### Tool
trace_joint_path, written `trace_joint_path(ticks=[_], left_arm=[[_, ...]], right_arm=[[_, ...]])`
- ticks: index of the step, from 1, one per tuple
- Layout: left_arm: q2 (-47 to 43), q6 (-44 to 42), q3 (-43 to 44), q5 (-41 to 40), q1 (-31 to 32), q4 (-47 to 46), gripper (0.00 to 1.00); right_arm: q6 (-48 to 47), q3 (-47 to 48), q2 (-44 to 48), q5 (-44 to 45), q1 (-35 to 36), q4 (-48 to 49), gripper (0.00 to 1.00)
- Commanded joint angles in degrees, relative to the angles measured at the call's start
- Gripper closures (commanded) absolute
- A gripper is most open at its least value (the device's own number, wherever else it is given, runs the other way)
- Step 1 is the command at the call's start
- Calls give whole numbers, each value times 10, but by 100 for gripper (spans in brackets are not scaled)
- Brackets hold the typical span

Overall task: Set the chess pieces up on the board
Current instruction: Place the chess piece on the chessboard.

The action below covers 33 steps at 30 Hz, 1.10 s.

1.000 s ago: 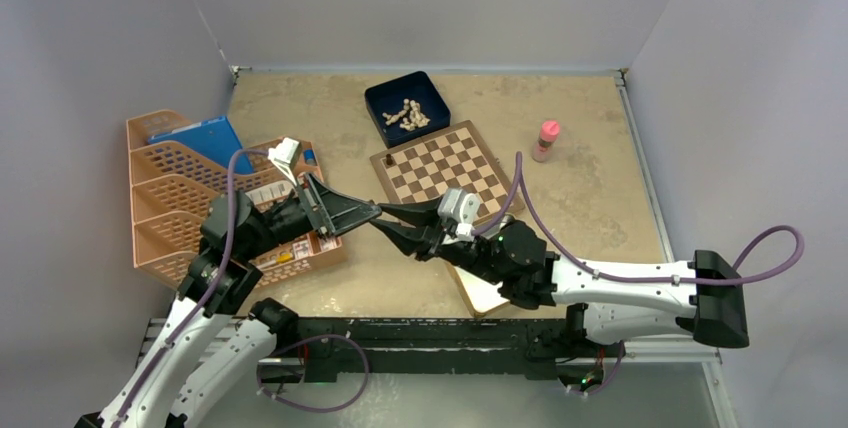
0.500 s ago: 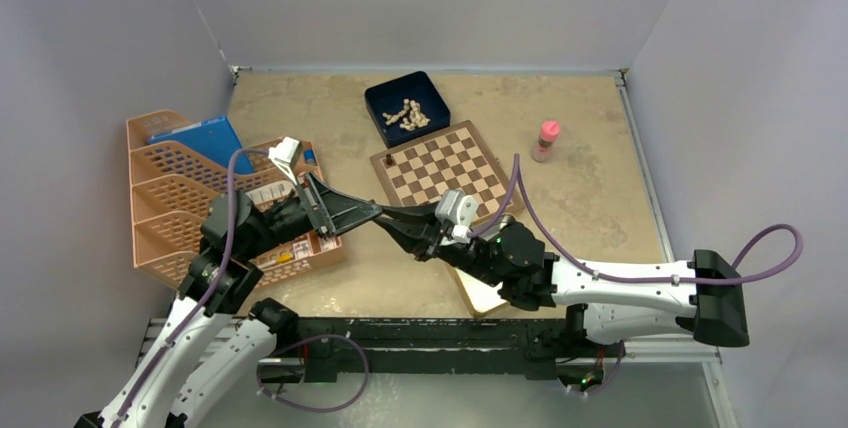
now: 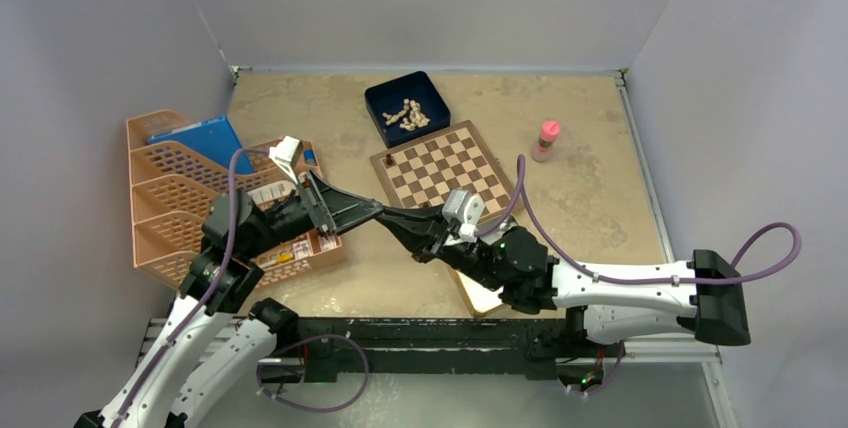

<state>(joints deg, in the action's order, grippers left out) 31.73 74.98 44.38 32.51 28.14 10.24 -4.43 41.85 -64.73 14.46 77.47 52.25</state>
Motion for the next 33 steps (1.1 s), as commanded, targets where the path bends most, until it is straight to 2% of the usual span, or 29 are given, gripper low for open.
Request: trace_joint_path(ticks=[1,6,12,18,22,27,30,33], left_arm=[[1,7,4,15,0,-18,61],[5,-1,4,10,-1,-14,57],[17,-4,9,28,0,-47,45],[26,-65,30,15,0,-27,43],[26,-187,28,-33,0,-4,43],[37,-398,22,-39,0,5,44],[48,-514,18,0,0,14,46],[51,-624,19,42,-1,56,47]], right_arm=[[19,0,26,63,-4,46,100],[63,4,39,97,-4,5,100],[77,11,50,104,-5,-48,100],[123,29,65,158,-5,-124,100],[164,61,58,201,-5,-215,100],[224,116,26,225,-24,-345,100],[268,158,-3,201,-62,-432,100],[325,202,-41,159,-129,-526,100]])
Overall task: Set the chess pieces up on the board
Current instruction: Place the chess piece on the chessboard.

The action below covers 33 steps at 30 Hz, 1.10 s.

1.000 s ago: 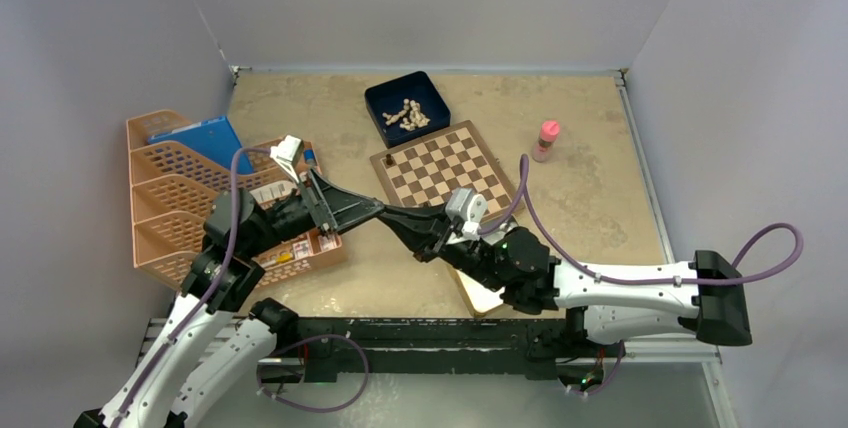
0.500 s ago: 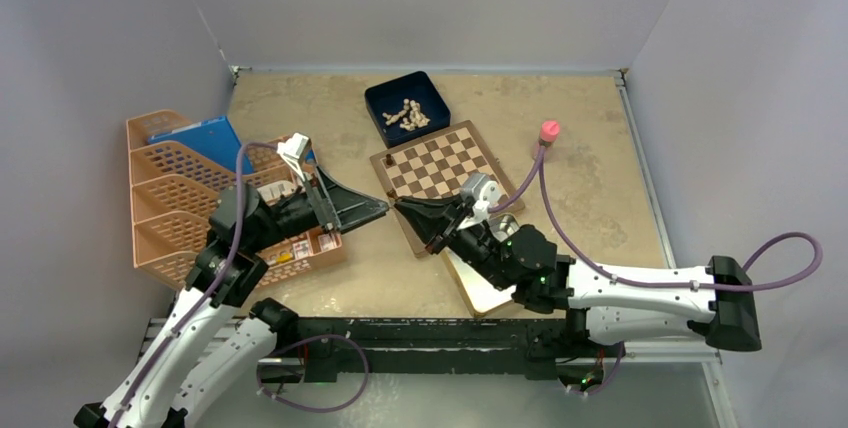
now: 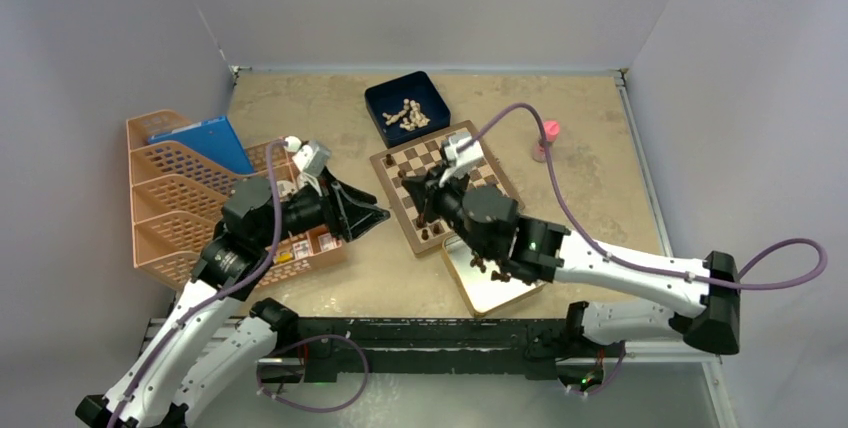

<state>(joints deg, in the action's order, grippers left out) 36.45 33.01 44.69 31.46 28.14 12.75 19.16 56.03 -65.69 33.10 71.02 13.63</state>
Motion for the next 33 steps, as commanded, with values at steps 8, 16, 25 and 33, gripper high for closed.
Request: trace_joint_path(ticks=[8,16,25,33], left_arm=[[-8,-274,-13,-29,0,96,40],[-58,-264,-64,-45,0,69,31],[-92,-273,-73,-88,0,82,29],[-103,-266,-75,-93,0,93,28]], right_arm=[[114,162,-159,-140,-163,-317,100],[114,201,-269,-139,-239,-428,100],[75,219,-350,-186,-282,-475,100],[64,222,-382,-221,-286,-468,92]])
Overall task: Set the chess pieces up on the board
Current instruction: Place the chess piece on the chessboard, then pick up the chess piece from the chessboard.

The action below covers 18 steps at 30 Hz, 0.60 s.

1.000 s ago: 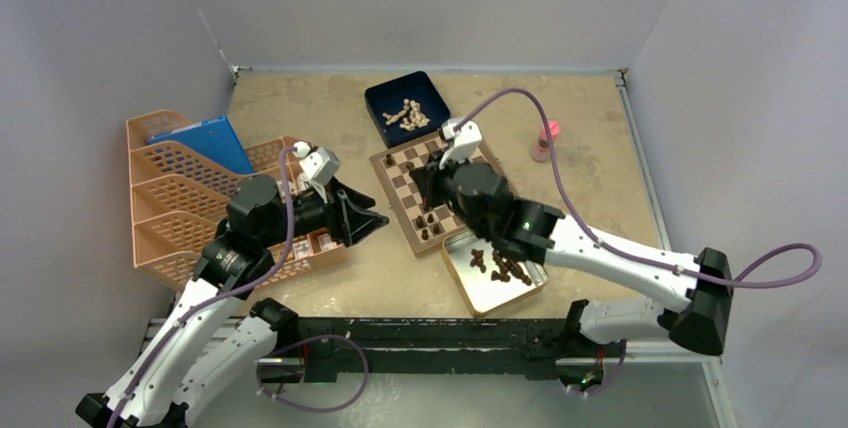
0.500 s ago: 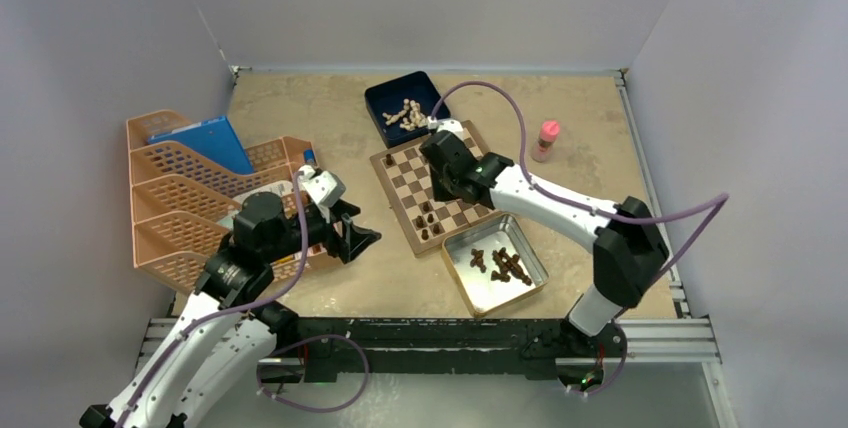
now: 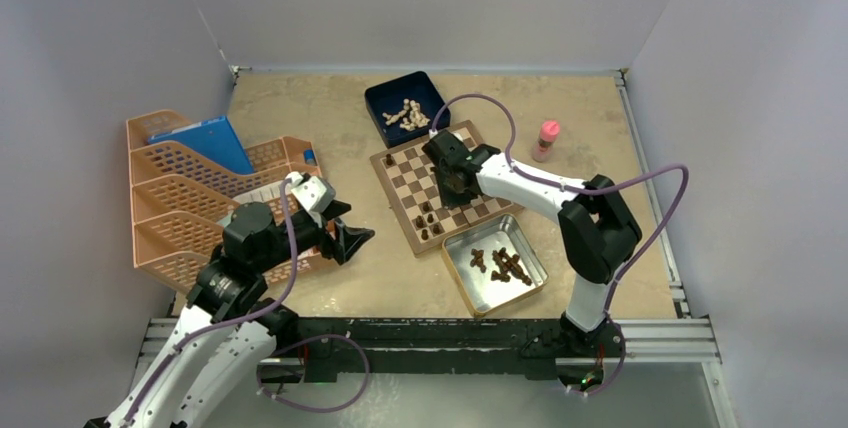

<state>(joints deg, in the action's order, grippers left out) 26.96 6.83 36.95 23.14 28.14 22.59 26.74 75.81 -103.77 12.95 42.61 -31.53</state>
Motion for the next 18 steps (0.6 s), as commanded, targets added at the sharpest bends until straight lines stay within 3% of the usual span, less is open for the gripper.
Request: trace_joint_path(ticks=[1,5,10,18], left_arm=[[-9,-3,2,-9,0,-4,28],[-13,-3,2,-8,0,-3,28],[-18,-4,2,-5,0,-5,28],[-14,-5,1,3,0,-5,28]], right_arm=[[-12,25,-2,-16,-2,-16,88],[-6,19,7,0,-2,-9,76],[-10,18,14,16,-2,17,68],[-11,-4,24,48,-2,68,72]])
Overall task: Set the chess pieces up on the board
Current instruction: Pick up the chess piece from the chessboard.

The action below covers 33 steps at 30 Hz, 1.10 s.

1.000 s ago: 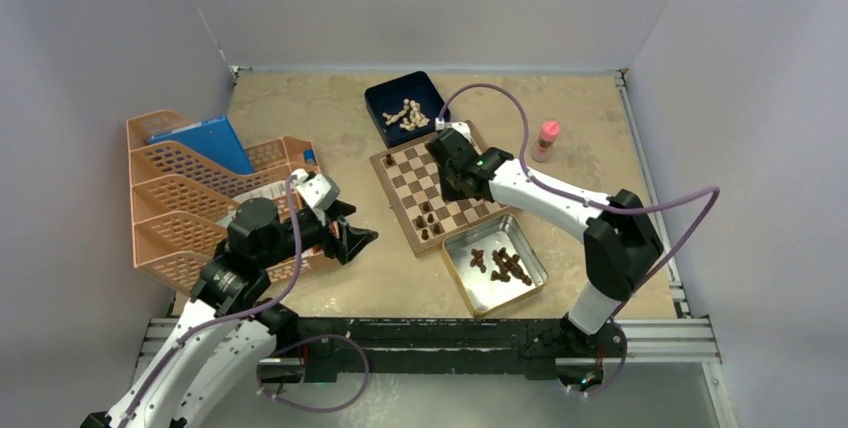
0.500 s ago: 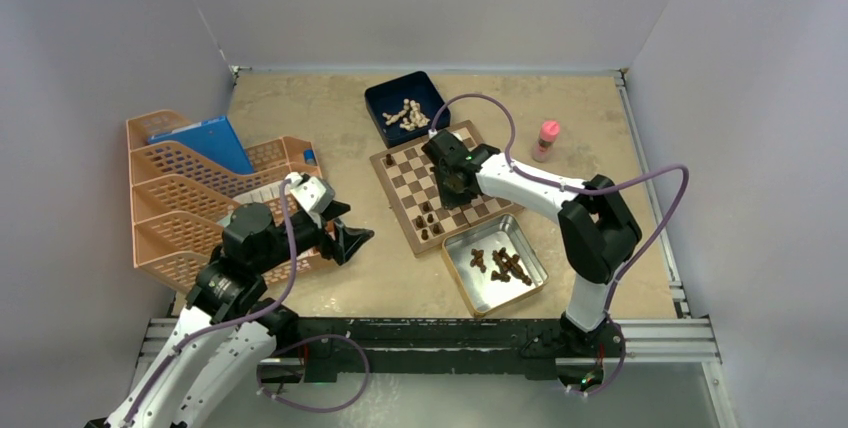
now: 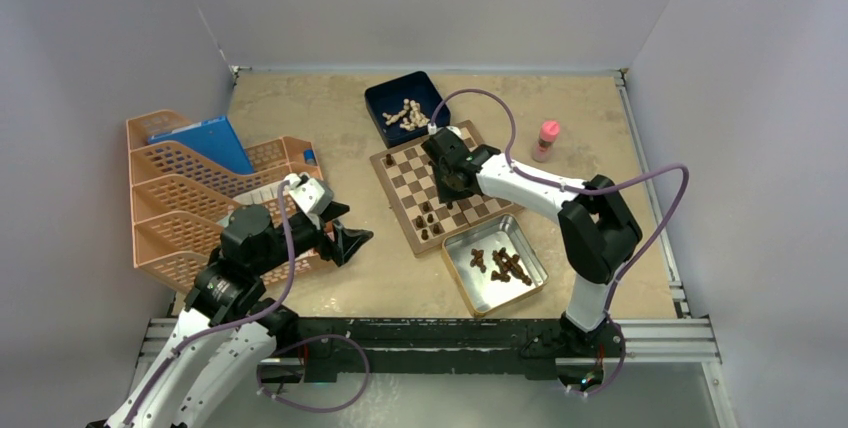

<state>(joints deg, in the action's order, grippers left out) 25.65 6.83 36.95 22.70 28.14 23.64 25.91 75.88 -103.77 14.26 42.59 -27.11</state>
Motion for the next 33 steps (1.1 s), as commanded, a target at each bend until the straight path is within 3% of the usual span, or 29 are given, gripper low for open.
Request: trace_joint_path(ticks=[1,11,25,33], left_arm=[[-1,-6,1,9,0,-15,28],[-1,-10,-2,18,0,-17,28],[0,-11,-4,20,0,-20,28],[2,-12,-5,24,0,-21,28]], right_arm=[[-3,-7,22,37,-2,24,72],[2,-27,22,32,-1,35,72],[11,-49,49,27,2,56,84],[0,25,19,45,2,45,89]])
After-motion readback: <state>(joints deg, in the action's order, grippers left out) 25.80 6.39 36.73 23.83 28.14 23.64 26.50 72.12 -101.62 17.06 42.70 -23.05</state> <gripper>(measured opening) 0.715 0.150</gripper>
